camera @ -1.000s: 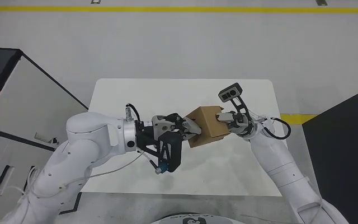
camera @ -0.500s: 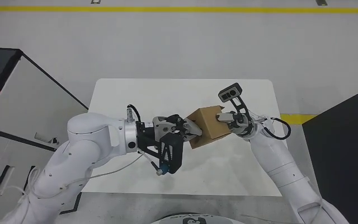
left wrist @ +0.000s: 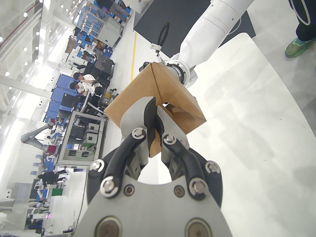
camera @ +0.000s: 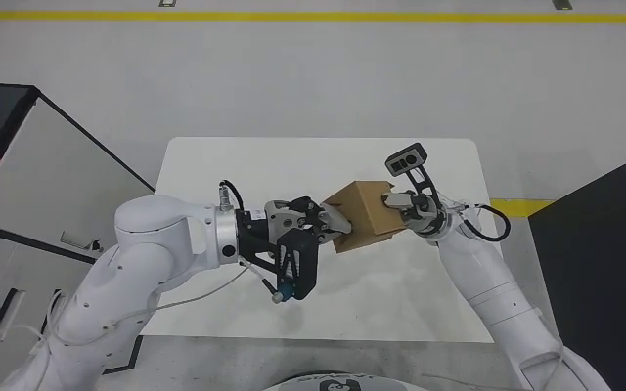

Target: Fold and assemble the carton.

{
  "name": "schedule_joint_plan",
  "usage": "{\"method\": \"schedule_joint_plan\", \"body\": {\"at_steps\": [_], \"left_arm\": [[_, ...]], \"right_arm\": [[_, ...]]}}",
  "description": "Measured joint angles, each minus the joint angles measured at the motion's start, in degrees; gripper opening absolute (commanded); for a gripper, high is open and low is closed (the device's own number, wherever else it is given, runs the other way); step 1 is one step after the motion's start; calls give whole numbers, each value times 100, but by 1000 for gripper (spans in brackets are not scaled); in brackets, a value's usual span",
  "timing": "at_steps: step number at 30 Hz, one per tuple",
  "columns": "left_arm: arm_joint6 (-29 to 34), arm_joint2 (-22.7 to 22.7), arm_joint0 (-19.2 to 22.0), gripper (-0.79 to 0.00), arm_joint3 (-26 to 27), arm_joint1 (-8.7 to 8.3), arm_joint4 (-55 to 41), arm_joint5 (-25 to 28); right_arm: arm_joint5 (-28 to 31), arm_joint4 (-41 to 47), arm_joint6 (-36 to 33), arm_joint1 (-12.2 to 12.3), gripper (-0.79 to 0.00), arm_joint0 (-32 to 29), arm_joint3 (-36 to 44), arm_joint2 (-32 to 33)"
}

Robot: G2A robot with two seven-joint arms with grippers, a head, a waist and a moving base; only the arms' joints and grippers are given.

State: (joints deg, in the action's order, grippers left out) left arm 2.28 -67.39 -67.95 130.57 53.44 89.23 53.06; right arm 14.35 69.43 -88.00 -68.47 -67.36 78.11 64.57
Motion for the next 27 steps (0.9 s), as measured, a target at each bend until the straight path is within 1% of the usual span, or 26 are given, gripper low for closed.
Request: {"method": "schedule_joint_plan", "body": {"at_steps": [27], "left_arm": [[56, 245, 147, -785, -94, 28, 45, 27]], "right_arm": [[-100, -139, 0, -73, -785, 59, -63, -39]]}}
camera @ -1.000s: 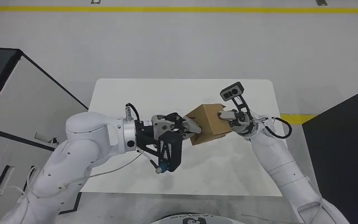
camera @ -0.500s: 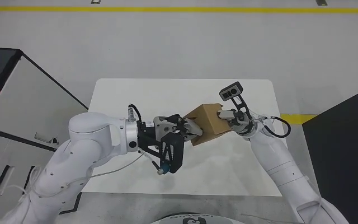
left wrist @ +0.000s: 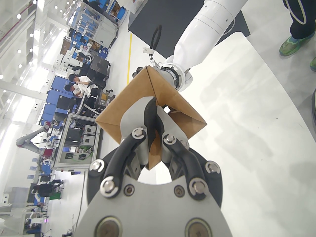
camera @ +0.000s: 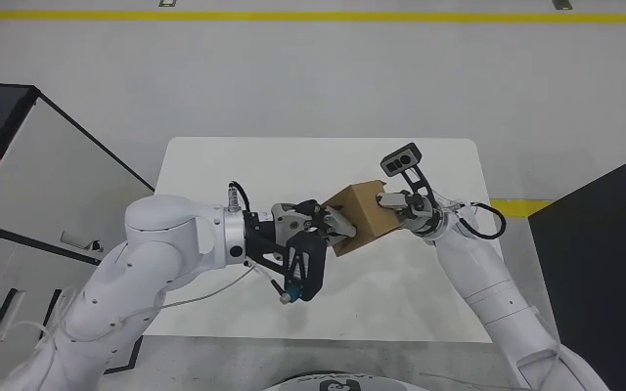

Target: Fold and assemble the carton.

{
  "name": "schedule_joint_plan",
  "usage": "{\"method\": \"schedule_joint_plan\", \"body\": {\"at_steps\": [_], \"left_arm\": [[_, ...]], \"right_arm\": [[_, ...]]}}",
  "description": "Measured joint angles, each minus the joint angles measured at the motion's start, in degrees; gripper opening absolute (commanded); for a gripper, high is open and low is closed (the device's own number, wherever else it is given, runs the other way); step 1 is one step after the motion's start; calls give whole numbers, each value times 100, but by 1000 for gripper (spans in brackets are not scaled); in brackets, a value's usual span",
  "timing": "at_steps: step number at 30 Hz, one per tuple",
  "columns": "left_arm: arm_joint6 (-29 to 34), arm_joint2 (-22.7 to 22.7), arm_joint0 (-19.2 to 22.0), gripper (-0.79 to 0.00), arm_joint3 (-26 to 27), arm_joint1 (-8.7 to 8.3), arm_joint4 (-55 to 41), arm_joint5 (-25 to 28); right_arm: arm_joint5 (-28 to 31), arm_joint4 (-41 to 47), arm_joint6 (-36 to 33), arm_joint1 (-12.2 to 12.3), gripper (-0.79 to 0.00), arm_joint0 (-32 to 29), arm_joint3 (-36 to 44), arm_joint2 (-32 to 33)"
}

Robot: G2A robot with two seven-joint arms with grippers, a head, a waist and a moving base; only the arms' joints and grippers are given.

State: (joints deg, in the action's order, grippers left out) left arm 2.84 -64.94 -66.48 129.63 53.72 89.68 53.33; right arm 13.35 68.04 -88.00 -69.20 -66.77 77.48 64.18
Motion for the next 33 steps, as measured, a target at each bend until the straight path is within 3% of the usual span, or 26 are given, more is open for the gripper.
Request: {"method": "schedule_joint_plan", "body": {"at_steps": [21, 33], "left_arm": [[107, 35, 54, -785, -25, 6, 11, 15], [-60, -480, -94, -785, -111, -40, -361, -66]], "right_arm": [[-88, -113, 0, -21, -785, 52, -40, -34], [-72, -101, 0, 4, -785, -6, -103, 116]]}}
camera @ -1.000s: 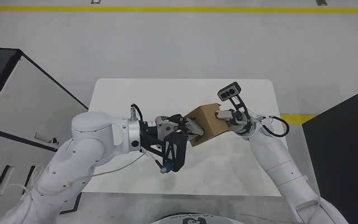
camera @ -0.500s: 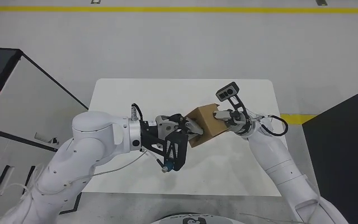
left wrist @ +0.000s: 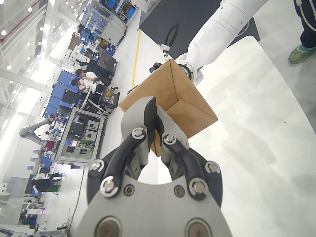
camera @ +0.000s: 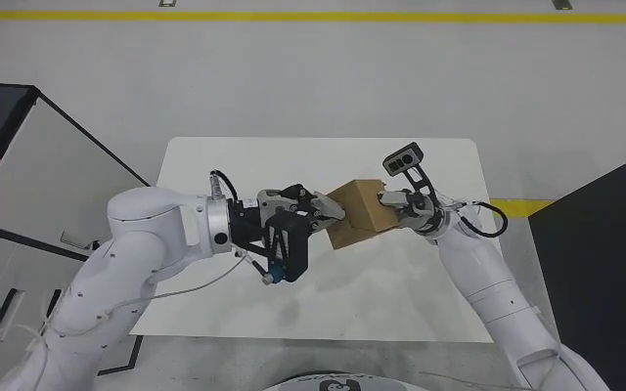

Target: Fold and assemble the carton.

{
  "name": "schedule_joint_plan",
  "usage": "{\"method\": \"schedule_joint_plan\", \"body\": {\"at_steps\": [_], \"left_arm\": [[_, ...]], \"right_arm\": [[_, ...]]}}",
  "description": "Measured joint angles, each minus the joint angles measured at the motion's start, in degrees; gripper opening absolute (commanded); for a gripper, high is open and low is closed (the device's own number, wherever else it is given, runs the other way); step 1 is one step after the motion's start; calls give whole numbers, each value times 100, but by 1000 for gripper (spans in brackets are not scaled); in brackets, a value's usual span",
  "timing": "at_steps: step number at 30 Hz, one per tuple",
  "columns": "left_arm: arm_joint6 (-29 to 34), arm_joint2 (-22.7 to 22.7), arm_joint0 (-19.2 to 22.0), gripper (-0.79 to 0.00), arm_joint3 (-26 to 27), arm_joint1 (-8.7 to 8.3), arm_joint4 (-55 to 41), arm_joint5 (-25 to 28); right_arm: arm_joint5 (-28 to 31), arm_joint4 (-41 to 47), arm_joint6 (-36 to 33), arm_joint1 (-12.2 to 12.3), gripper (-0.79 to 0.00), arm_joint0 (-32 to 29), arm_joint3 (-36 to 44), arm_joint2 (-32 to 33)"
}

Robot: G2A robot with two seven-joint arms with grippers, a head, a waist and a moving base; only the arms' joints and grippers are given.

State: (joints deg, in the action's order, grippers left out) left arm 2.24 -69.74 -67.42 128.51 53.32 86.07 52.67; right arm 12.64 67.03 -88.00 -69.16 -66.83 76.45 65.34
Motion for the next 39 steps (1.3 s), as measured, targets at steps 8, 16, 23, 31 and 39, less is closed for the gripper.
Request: {"method": "schedule_joint_plan", "body": {"at_steps": [8, 16, 23, 31, 39], "left_arm": [[-45, -221, -152, -785, 45, -33, -47, 17], [-126, -496, -266, -785, 36, -60, -141, -49], [-122, -504, -265, -785, 48, -61, -122, -50], [-89, -810, -438, -785, -155, -79, -687, -112], [324, -1602, -731, -49, -411, -168, -1872, 229]], "right_arm": [[-8, -39, 0, 6, -785, -27, 20, 42], [23, -52, 0, 19, -785, -53, 82, 124], [22, -51, 0, 19, -785, -52, 81, 122], [429, -649, 245, 71, -785, -99, 328, 352], [922, -2291, 558, 203, -785, -79, 905, 758]]}}
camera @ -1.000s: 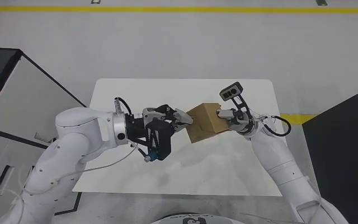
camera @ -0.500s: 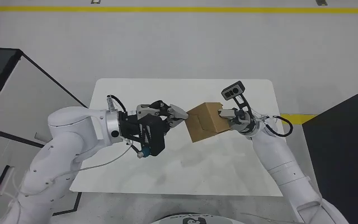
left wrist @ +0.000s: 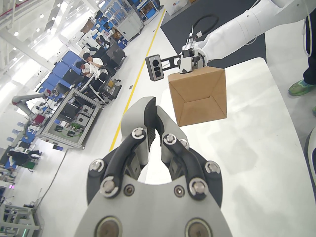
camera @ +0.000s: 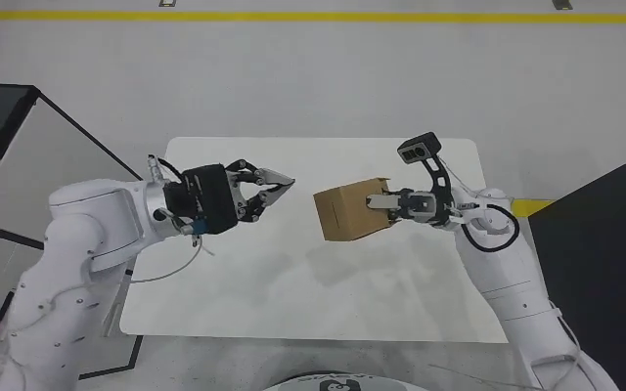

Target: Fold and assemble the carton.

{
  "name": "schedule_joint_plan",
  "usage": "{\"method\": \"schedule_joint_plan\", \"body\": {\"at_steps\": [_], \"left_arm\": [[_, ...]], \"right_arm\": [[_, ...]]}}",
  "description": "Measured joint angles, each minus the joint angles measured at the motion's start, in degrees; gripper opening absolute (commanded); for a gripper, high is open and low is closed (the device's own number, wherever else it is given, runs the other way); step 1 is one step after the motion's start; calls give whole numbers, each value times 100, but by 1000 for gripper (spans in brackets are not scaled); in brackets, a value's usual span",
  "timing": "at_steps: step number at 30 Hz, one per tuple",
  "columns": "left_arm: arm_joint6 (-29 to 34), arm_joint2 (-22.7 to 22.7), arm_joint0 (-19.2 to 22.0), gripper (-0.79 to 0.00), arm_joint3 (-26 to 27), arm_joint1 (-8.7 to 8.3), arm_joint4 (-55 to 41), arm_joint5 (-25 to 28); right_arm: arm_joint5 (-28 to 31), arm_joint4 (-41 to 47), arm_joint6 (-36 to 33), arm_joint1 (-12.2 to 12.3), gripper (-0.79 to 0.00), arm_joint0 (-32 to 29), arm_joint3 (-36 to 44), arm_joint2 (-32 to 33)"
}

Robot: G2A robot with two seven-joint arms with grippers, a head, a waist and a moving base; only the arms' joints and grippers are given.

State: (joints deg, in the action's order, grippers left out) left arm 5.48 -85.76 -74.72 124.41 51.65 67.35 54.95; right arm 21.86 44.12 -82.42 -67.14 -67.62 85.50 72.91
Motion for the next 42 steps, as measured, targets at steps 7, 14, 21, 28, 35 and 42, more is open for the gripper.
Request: {"method": "schedule_joint_plan", "body": {"at_steps": [7, 14, 21, 28, 35, 42], "left_arm": [[512, -102, -129, 0, 251, -51, -409, 187], [478, 344, 164, 0, 65, -19, -394, 83], [320, -435, -240, 0, -321, -135, -946, 309], [153, -1075, -835, 0, -425, -366, -1294, 305], [-52, -1355, -1220, 0, -496, -597, -1288, 305], [-45, -1351, -1214, 0, -493, -595, -1288, 305]], "right_arm": [[96, -459, 95, 41, -785, -6, 270, 45], [94, -459, 95, 41, -785, -5, 272, 45], [158, -2254, 166, 156, -785, 313, 977, 193], [154, -4042, 154, 252, -785, 883, 1534, -53], [244, -4461, 244, 291, -785, 1143, 1625, -326], [242, -4454, 241, 290, -785, 1139, 1624, -321]]}}
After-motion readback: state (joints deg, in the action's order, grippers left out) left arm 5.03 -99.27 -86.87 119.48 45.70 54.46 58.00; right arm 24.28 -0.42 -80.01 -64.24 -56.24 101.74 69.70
